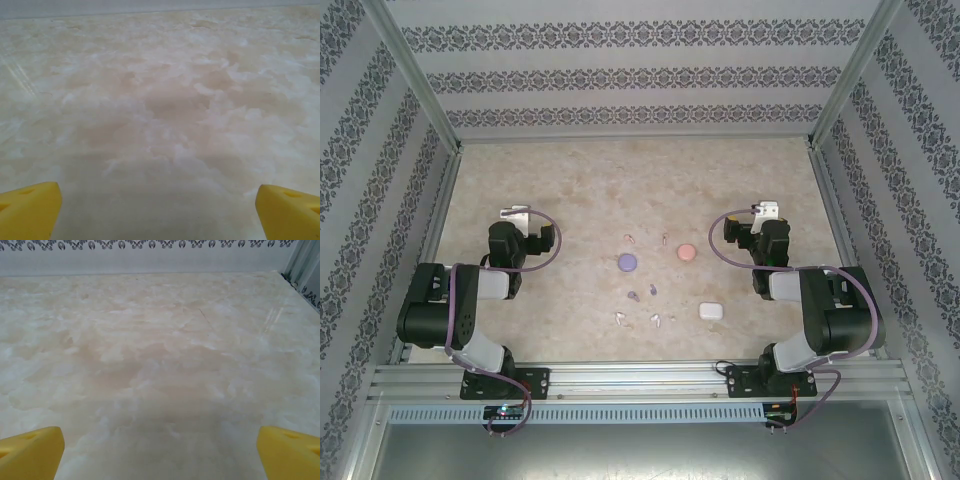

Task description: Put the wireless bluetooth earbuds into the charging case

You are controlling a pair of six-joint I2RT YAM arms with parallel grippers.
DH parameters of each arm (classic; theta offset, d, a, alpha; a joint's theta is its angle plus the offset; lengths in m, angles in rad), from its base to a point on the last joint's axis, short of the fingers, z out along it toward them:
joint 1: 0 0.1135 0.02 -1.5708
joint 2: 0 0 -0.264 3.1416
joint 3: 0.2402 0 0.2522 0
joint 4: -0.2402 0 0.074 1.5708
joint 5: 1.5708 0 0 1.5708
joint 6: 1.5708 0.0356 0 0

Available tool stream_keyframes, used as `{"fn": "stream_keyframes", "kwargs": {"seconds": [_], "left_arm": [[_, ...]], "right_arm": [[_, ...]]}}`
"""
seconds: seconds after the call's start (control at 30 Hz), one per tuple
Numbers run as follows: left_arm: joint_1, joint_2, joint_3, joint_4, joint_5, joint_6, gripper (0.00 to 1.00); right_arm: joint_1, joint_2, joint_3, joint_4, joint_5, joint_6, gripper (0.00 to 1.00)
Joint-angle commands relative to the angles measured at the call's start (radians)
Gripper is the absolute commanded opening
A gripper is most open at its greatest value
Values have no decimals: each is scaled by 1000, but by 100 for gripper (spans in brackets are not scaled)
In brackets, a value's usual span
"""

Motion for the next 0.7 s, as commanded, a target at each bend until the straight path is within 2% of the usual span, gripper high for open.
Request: {"fn": "stream_keyframes", "kwargs": {"seconds": [0.0,0.6,0.67], "left_arm": [[2,0,10,-4,-4,-16,100],[3,-2,9,-1,-6,-16,100],[2,-26,29,-55,-21,-23,100]], "right_arm": [[-7,-3,9,31,-16,-17,98],[-10,-8,5,33,-21,-13,98],[-10,-8,3,42,-20,-11,98]]}}
